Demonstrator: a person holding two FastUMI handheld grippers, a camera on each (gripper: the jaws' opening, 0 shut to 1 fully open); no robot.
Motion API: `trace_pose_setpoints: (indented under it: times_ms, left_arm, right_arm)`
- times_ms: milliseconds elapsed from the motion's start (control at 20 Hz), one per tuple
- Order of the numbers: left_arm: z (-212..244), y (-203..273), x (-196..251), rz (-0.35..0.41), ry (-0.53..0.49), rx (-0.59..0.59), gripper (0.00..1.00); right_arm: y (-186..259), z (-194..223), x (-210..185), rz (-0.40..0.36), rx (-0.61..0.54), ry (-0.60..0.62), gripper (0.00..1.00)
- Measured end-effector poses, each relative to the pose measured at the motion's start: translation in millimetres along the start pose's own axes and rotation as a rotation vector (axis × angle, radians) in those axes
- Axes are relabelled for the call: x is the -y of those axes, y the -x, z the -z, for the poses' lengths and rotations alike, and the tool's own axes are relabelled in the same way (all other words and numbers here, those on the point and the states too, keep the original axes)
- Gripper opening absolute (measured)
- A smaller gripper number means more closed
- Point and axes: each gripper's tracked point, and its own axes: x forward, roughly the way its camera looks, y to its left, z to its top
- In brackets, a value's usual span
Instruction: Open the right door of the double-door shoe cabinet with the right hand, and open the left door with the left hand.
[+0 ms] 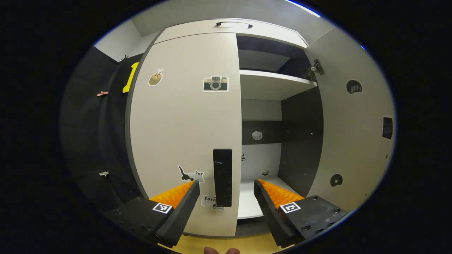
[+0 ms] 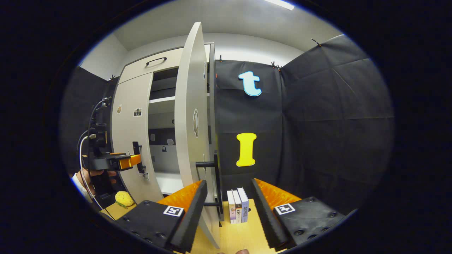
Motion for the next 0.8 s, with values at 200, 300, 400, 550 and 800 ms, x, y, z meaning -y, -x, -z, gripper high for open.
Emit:
trace_pose_setpoints:
  times_ms: [200,300,400,550,800]
  left_arm:
    - [-2.2,-22.3,-4.2,-0.008,-0.012,0.021,0.86]
    - [-1.1,-33.2,-7.6,-0.026,-0.016,0.023,0.78]
    - [4.9,-41.2,-6.8,-0.023,-0.014,0.003,0.66]
    - [6.3,-51.1,-6.6,-0.031,-0.024,0.007,0.49]
    - [10.2,-53.0,-8.8,-0.040,-0.006,0.007,0.35]
  right_arm:
    - [12.2,-4.8,6.9,0.026,0.013,-0.019,0.99]
    - [14.4,-7.5,10.2,0.030,0.021,-0.019,0.98]
    - [12.1,-9.8,11.0,0.031,0.025,-0.024,0.98]
    - [8.4,-9.2,14.7,0.028,0.026,-0.041,0.98]
    - [7.6,-5.3,22.9,0.051,0.011,-0.059,0.98]
